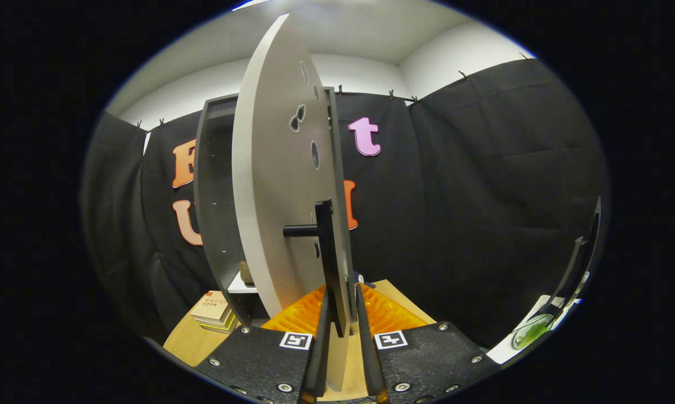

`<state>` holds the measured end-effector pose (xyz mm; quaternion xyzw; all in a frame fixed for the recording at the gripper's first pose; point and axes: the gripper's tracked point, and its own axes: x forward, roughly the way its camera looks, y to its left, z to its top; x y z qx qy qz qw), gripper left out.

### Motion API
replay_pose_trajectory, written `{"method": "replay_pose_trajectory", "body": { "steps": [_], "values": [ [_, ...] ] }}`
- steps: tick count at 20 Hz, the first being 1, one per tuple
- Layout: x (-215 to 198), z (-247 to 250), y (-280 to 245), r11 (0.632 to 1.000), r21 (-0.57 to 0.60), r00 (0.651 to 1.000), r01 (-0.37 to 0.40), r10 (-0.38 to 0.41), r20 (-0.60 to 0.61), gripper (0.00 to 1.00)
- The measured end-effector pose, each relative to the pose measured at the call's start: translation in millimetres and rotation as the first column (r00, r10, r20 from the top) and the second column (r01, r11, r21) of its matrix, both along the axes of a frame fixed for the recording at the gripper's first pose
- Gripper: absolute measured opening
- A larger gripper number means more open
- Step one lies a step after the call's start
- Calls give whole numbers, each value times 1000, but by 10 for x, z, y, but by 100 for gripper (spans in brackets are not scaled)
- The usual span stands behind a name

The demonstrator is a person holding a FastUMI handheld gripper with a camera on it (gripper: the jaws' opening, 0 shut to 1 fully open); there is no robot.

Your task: Open the shoe cabinet door, grab the shoes and put them into the shoe cabinet, then close the shoe cabinet door.

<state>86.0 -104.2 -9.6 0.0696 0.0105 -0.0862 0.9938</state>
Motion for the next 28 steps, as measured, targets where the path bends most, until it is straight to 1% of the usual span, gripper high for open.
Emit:
{"method": "replay_pose_trajectory", "body": {
  "steps": [2, 4, 5, 6, 8, 13, 19, 21, 23, 28],
  "values": [
    [-22, -17, -157, 1000, -7, 1000, 16, -16, 0, 27],
    [-53, -36, -278, 998, -49, 999, 32, -33, -8, 27],
    [-48, -62, -363, 997, -67, 999, 41, -42, -21, 27],
    [-92, -80, -431, 996, -73, 998, 52, -54, -33, 24],
    [-122, -51, -544, 994, -82, 997, 66, -68, -23, 25],
    [-148, -75, -772, 994, -36, 995, 98, -99, -16, 25],
    [-221, -76, -986, 987, -37, 988, 155, -156, -18, 25],
    [-253, -79, -934, 989, -22, 989, 145, -146, -38, 25],
    [-291, -36, -866, 990, -40, 990, 138, -139, -26, 25],
    [-466, 134, -579, 993, -68, 996, 92, -93, -9, 25]
  ]
}}
